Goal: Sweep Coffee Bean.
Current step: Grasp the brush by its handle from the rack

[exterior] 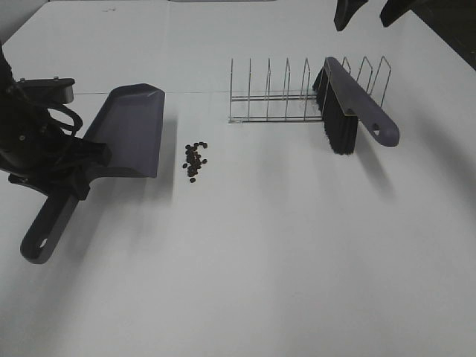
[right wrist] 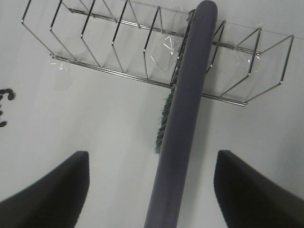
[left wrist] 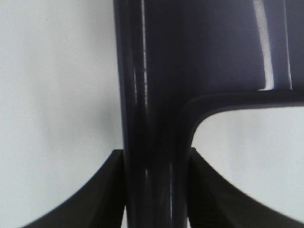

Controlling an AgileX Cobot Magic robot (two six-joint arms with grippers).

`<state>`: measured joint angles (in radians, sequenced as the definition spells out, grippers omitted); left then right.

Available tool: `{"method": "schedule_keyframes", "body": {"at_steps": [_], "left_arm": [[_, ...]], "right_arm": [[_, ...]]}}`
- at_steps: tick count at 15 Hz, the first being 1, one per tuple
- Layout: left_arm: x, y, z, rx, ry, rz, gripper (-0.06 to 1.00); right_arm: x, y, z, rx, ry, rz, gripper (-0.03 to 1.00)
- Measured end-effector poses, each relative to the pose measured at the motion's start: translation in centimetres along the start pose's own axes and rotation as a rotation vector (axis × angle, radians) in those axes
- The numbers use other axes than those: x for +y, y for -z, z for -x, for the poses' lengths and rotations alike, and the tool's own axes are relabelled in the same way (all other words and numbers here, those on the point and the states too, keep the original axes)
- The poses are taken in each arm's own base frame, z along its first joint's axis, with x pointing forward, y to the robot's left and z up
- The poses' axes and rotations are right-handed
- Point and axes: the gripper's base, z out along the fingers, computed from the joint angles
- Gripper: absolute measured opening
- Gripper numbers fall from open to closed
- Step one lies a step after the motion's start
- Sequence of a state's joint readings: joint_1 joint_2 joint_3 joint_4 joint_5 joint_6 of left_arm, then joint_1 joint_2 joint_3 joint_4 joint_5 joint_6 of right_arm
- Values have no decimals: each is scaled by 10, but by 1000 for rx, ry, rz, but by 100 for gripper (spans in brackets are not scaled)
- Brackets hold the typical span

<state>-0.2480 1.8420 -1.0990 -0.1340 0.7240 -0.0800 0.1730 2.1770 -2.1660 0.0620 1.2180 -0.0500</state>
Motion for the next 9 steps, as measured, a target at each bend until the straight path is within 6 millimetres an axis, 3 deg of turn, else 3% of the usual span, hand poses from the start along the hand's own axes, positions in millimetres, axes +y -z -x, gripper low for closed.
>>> {"method": "schedule_keyframes", "body": {"at_steps": [3, 9], "left_arm": [[0, 0, 0, -3, -5, 4, 35], [0, 0, 0, 5, -4, 4, 35]], "right_arm": [[-5, -47, -6, 90, -12, -26, 64], [-10, -97, -10, 111, -5, -46, 64]]}}
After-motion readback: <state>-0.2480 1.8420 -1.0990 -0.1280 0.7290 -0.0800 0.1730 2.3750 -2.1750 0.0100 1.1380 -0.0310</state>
